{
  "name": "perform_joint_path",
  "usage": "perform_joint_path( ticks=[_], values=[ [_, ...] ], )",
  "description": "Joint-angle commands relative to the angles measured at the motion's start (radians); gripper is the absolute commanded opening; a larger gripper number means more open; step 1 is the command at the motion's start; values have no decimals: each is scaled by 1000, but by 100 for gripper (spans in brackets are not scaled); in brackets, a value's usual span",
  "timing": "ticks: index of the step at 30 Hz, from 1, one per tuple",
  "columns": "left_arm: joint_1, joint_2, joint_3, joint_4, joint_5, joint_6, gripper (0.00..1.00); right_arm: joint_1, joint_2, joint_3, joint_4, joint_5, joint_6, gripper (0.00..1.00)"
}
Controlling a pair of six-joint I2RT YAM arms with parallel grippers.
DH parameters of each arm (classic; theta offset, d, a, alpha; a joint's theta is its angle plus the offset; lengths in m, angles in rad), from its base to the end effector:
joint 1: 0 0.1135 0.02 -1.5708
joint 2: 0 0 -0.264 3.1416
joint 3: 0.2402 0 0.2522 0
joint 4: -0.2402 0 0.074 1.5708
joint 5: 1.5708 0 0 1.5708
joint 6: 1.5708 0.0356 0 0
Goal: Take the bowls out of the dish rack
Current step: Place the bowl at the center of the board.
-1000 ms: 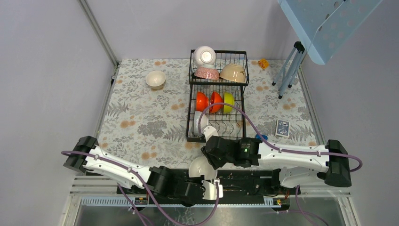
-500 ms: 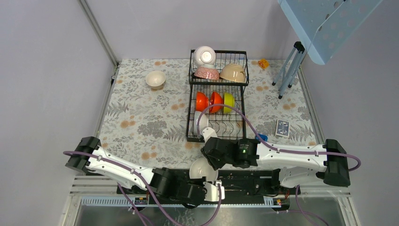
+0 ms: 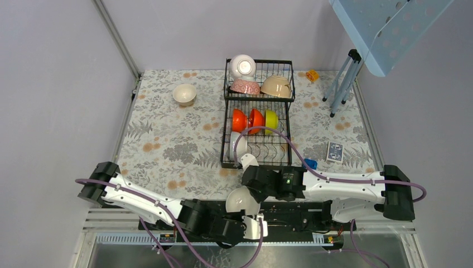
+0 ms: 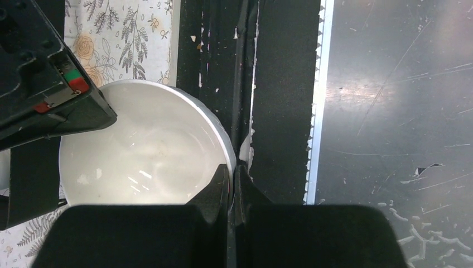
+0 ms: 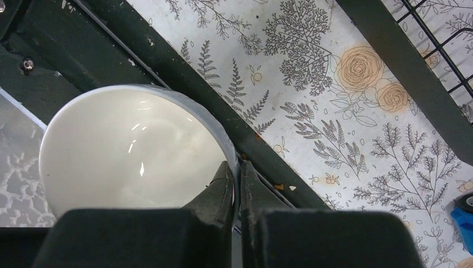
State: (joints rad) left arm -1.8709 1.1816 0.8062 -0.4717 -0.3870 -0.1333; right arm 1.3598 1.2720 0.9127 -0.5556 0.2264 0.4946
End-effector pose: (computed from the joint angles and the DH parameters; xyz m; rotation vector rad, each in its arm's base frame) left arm -0.0583 -0.2338 0.2436 1.7108 1.6790 -0.5102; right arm 0.0621 0.2516 0.2497 -0.9699 2.3335 0.5150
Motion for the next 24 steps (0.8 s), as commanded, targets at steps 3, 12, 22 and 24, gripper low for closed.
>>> perform_joint_path(
  ticks=[3,12,22,24],
  values=[
    [-4,-18,35,24,-165,-49,29,12,-71,-8,8,69,40,0],
    [-4,-130,38,2,-353,-265,99,12,-197,-62,-8,237,128,0],
    [-2,-445,-89,23,-672,-779,99,11,-364,-171,19,389,258,0],
    [-2,-508,-178,210,-672,-727,99,12,-366,-176,11,410,286,0]
  ],
)
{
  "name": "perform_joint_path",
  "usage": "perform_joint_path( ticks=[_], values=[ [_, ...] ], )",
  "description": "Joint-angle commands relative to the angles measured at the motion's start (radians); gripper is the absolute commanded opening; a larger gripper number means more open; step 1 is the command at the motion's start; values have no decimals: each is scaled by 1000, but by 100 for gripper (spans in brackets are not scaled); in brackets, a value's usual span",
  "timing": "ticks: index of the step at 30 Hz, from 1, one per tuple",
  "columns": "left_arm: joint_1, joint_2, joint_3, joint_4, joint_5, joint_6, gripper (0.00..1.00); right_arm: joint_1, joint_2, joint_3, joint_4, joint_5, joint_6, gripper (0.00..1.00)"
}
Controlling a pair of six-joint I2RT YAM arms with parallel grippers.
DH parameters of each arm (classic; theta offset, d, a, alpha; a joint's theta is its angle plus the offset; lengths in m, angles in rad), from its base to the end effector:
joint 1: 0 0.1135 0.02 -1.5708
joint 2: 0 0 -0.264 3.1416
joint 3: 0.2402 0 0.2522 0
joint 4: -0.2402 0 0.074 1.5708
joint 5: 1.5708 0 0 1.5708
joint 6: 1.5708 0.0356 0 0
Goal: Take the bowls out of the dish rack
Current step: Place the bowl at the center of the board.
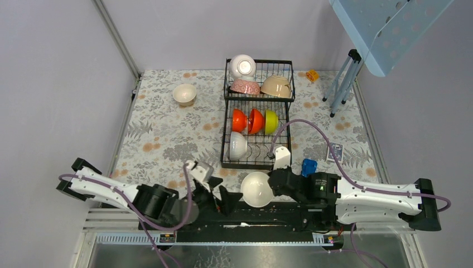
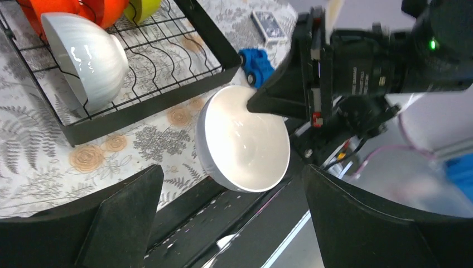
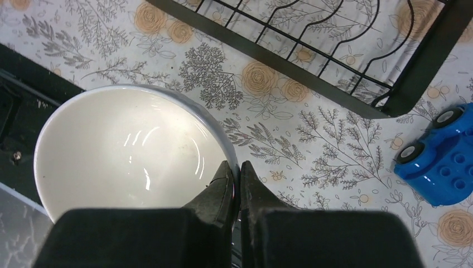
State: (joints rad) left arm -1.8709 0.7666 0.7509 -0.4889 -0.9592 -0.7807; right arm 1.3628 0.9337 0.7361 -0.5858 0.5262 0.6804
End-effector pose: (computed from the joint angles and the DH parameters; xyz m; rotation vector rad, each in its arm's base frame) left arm -0.0190 -0.1599 0.3071 0.4743 1.8783 -0.8266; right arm 0.0566 0.1814 0.2625 -0.5174 2.2121 0.4825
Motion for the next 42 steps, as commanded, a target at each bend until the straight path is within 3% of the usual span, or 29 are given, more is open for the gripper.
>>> perform_joint_path(
  ticks=[1,4,9,11,13,15,17,21,23,29,42],
  values=[
    [-2,-103,-142,271,-125,-112,99,8,-26,0,34,121,120,0],
    [0,-35,-96,166,-230,-341,99,8,-16,3,19,148,163,0],
    [6,262,114,-564,-308,-1193,97,9,1,10,19,188,228,0],
    [9,361,189,-730,-292,-1431,97,8,19,17,13,206,257,0],
    [17,434,242,-837,-274,-1530,98,9,47,34,-4,215,280,0],
    [37,467,280,-865,-266,-1512,98,9,78,54,-28,221,300,0],
    [81,457,289,-795,-247,-1374,97,9,105,70,-43,214,311,0],
    [226,323,170,-298,-103,-878,93,9,119,74,-21,200,308,0],
    [279,272,79,-135,-14,-755,89,9,115,71,-13,198,307,0],
    [369,332,64,-68,104,-684,78,9,116,76,-8,199,310,0],
    [383,508,161,-120,132,-664,46,9,134,84,-27,193,326,0]
  ],
)
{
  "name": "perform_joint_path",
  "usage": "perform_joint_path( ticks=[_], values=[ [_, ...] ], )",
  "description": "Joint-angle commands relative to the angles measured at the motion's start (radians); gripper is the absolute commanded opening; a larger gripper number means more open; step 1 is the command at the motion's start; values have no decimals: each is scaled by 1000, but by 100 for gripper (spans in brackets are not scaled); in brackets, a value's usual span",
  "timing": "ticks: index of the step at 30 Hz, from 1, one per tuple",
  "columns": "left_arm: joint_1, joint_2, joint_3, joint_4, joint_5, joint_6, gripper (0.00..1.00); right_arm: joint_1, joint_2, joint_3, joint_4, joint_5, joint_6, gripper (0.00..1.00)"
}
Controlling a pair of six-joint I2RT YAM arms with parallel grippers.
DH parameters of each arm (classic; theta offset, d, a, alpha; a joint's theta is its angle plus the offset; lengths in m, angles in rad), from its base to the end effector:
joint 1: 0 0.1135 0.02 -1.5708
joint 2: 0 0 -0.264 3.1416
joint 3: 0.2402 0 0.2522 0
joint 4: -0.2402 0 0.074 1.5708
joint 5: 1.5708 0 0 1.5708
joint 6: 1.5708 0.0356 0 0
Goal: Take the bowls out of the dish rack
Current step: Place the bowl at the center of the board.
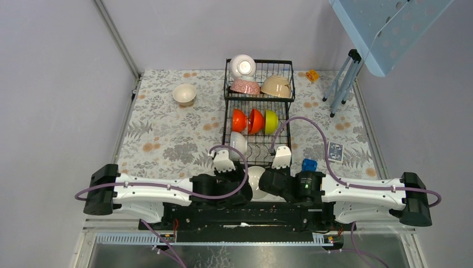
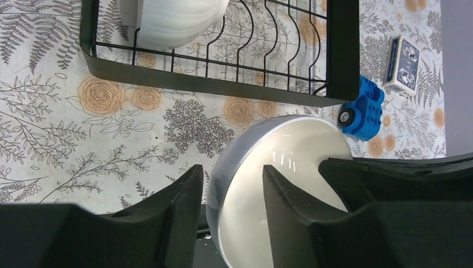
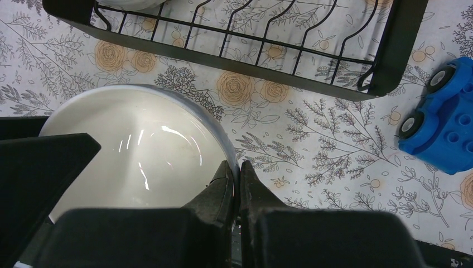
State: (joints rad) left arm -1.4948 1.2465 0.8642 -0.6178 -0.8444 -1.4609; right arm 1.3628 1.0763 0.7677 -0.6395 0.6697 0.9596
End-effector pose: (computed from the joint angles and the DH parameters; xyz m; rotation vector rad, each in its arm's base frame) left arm 0.0446 -0.2356 0.2459 -0.2524 2.2033 -0.5505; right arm 0.0641 0.1968 0.2459 -0.2057 2.2770 0.3559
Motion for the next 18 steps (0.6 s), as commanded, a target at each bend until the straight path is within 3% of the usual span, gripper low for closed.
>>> perform_joint_path(
  ticks=[1,12,18],
  values=[
    [6,34,51,2,18,11,45,9,-10,53,23,51,48,0],
    [4,48,58,-40,35,-6,52,9,-1,50,22,61,54,0],
    [-7,42,49,-54,30,-30,39,9,-5,41,25,62,61,0]
  ],
)
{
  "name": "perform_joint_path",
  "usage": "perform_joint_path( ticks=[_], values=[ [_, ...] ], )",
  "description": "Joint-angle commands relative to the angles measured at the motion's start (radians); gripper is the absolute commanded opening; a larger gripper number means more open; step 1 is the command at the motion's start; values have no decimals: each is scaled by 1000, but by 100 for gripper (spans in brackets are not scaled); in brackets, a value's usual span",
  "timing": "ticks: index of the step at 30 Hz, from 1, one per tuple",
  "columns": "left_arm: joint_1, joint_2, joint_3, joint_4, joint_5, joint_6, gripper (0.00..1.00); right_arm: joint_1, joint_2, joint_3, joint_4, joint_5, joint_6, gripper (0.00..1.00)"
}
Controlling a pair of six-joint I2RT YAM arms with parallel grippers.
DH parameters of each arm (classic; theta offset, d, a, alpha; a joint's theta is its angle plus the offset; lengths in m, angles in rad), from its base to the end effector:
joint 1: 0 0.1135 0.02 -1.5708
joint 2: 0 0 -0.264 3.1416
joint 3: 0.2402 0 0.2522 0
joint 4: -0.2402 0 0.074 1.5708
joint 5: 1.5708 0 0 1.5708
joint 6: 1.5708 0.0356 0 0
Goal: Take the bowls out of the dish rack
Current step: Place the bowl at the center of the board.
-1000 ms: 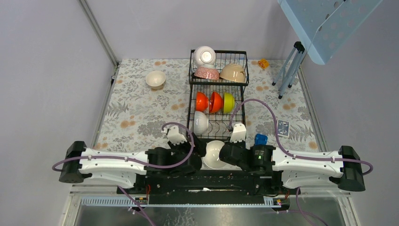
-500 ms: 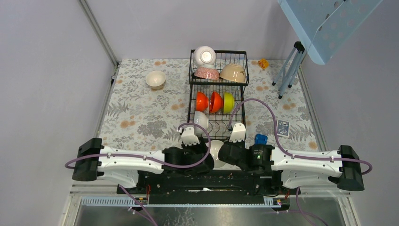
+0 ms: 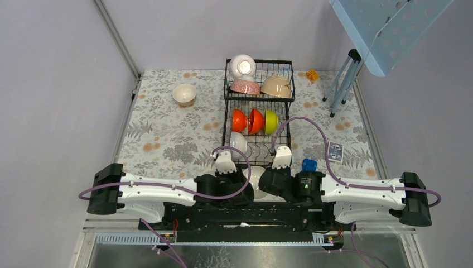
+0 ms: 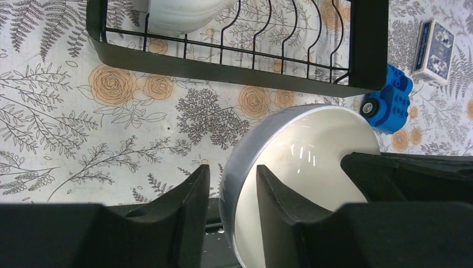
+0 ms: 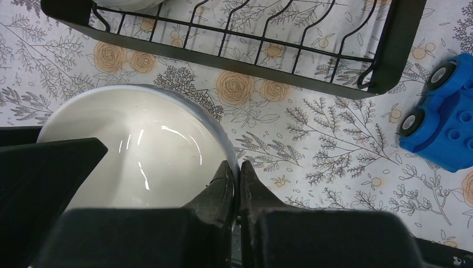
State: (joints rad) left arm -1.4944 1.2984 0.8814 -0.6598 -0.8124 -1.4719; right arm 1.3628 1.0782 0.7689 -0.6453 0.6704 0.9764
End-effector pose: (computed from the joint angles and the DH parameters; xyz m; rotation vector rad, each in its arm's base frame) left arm 0.0444 -0.2413 0.2367 -0.2189 2.2546 -0.4809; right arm 0.0641 0.1966 0.2455 -0.1894 2.2821 0.3572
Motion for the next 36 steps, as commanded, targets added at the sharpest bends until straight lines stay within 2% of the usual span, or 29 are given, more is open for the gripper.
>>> perform_joint_path(
  ticks=[1,5,10,18,19,21,31,34,36],
  values=[
    [-10,-10,31,-13,-2,-21,36,9,-7,39,31,63,45,0],
    [-18,-5,31,-17,-9,-28,27,9,-8,34,33,61,49,0],
    [-21,3,36,-18,-11,-31,1,9,-9,31,33,57,50,0],
    [-29,4,46,-7,-21,-21,0,9,-20,19,72,7,-9,0],
    [-29,2,50,1,-23,-9,0,9,-26,15,81,-1,-20,3],
    [-30,-5,55,23,-25,15,0,9,-41,6,97,-15,-41,13],
    [-18,-57,55,71,-62,101,0,8,-150,-28,143,-81,-109,81],
    [9,-75,64,66,-63,144,0,8,-187,-13,123,-87,-122,96],
    [25,-95,65,59,-69,163,0,8,-218,2,106,-95,-133,100]
  ],
)
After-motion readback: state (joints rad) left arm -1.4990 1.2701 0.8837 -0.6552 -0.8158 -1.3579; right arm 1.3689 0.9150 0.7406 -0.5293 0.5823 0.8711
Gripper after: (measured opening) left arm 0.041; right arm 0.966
